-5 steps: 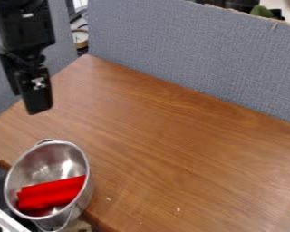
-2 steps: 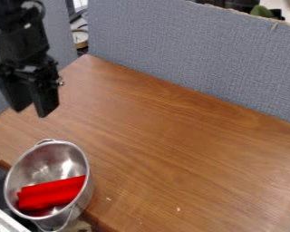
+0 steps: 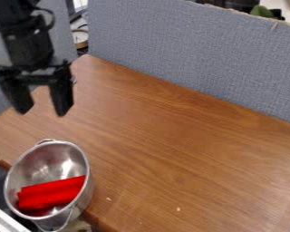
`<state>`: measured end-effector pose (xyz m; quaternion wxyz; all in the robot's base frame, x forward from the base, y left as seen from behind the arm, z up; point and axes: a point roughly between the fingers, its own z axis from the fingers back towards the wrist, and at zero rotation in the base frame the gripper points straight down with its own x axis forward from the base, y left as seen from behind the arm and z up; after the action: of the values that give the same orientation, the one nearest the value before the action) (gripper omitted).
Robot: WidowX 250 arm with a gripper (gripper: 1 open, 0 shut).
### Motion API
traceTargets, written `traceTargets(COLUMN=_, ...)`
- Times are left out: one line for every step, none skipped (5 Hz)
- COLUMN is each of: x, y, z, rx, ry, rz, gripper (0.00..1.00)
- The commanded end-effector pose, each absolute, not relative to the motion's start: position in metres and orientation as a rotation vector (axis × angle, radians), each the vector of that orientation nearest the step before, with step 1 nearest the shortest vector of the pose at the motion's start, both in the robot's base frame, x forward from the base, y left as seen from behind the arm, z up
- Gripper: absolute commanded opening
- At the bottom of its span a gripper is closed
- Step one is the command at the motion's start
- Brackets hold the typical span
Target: Put the red object in the metal pot
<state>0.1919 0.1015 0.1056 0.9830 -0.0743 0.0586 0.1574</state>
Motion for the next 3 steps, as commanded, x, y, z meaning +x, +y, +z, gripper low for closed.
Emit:
traceTargets(x=0.214, y=0.106, z=0.115, rx=-0.131, ry=0.085, rz=0.315, gripper=1.0)
traceTargets(x=0.207, y=0.099, z=0.145, rx=-0.12, ry=0.06, rz=0.214, gripper=1.0)
traceTargets(x=0.205, y=0.09, z=0.147, rx=-0.14, ry=0.032, rz=0.2, gripper=1.0)
